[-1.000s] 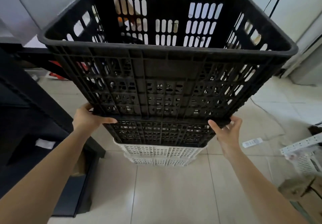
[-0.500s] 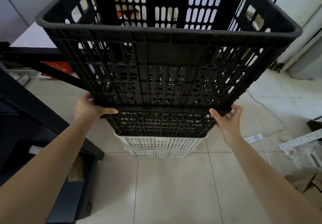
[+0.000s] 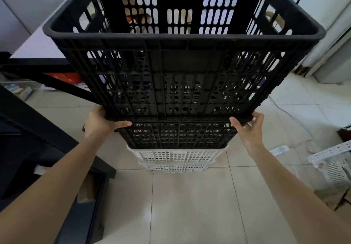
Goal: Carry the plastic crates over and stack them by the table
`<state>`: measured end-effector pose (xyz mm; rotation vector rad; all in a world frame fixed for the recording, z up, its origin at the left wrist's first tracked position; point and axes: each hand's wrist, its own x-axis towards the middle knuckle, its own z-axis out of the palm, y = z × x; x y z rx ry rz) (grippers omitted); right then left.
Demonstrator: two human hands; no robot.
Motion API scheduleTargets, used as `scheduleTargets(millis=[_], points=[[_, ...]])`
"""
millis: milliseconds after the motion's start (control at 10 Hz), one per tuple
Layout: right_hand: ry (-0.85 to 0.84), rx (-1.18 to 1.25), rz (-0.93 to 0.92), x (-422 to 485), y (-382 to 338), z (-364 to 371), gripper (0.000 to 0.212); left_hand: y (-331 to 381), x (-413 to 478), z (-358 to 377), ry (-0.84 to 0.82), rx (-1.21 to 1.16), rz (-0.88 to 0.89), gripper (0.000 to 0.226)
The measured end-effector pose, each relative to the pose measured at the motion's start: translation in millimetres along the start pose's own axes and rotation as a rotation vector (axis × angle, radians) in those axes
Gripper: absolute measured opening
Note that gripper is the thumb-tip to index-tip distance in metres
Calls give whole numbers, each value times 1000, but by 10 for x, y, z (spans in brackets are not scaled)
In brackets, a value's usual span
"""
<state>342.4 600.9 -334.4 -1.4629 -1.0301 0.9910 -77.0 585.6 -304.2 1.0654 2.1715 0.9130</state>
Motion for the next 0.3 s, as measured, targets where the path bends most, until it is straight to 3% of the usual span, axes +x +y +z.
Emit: scheduleTargets(millis=[100,200,300], points=[[-75,-42,43,-75,-69,-67,59,-42,-33,-43,-102,6,-39,94],[-222,-208,137,-186,-211,-222,83,-41,-156,-30,-226,93,-8,101],[-280,-348,285,-329,-439,-264,88,52,-406,4,-259,208,-44,99]])
